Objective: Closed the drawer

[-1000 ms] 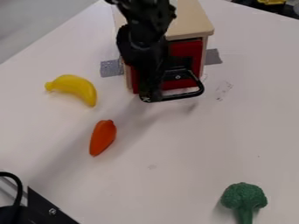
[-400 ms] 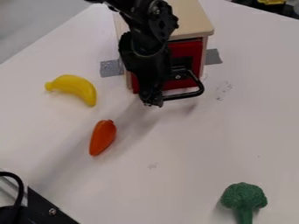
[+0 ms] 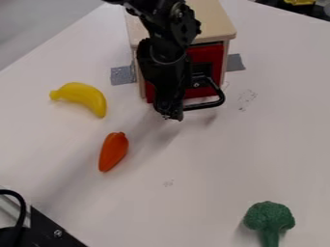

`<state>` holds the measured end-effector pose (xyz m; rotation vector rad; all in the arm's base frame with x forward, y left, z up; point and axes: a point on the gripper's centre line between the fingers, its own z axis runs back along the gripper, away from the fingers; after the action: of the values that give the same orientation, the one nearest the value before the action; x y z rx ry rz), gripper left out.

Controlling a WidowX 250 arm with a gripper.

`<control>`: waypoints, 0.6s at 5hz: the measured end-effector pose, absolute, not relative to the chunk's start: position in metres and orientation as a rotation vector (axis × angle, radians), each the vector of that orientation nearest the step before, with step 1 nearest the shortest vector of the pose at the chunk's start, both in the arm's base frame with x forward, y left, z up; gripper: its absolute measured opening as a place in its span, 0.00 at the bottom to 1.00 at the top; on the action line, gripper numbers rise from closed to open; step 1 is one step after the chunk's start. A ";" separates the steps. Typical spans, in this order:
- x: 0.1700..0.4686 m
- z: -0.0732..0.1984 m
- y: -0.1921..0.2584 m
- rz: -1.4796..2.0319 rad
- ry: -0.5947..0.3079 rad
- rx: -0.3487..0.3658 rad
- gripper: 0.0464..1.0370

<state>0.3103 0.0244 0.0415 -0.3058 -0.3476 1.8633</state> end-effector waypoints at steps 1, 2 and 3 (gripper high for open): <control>0.311 0.041 0.026 1.879 -0.338 -0.303 0.96; 0.313 0.041 0.026 1.886 -0.337 -0.306 0.96; 0.312 0.041 0.028 1.897 -0.326 -0.303 0.96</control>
<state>0.3122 0.0277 0.0406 -0.3028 -0.3259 1.8966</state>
